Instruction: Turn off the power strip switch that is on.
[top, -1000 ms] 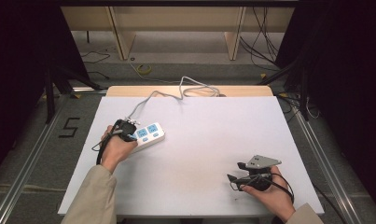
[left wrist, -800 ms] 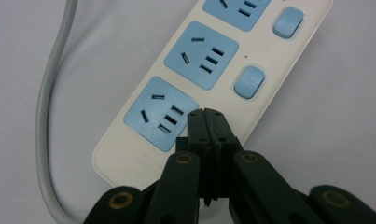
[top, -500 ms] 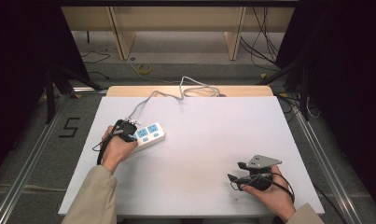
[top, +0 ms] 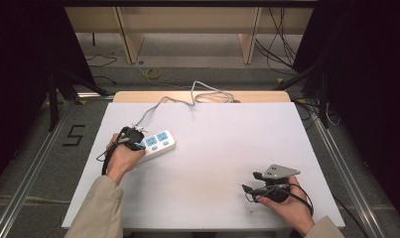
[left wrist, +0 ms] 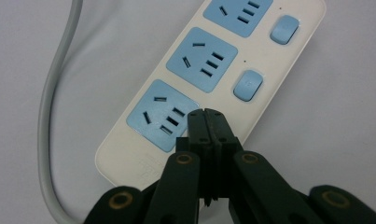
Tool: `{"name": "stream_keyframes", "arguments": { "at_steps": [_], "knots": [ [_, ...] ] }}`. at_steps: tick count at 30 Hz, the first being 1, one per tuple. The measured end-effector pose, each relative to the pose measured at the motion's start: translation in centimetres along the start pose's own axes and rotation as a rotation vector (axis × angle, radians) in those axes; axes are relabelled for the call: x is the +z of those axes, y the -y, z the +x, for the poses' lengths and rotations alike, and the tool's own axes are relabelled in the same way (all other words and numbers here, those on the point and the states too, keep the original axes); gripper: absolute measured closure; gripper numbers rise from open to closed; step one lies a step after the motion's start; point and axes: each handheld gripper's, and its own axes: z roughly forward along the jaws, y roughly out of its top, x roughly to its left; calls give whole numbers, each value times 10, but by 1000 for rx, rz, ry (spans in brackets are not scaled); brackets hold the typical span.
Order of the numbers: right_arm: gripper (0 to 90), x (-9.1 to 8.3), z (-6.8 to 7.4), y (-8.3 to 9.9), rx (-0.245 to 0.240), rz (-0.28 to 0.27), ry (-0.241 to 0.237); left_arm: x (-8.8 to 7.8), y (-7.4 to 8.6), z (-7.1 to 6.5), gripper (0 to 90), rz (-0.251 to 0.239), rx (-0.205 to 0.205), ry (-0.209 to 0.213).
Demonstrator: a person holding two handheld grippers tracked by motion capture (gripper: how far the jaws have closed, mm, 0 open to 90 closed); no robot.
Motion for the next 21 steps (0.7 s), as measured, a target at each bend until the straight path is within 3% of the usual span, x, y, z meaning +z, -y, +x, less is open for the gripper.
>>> {"name": "stream_keyframes", "arguments": {
  "at_steps": [12,21],
  "knots": [
    [372,-1,0,0,0,0,0,-5,0,-2,899,-23,8,8],
    [372,-1,-1,0,0,-3,0,-13,2,-7,898,-73,15,7]
  ]
}}
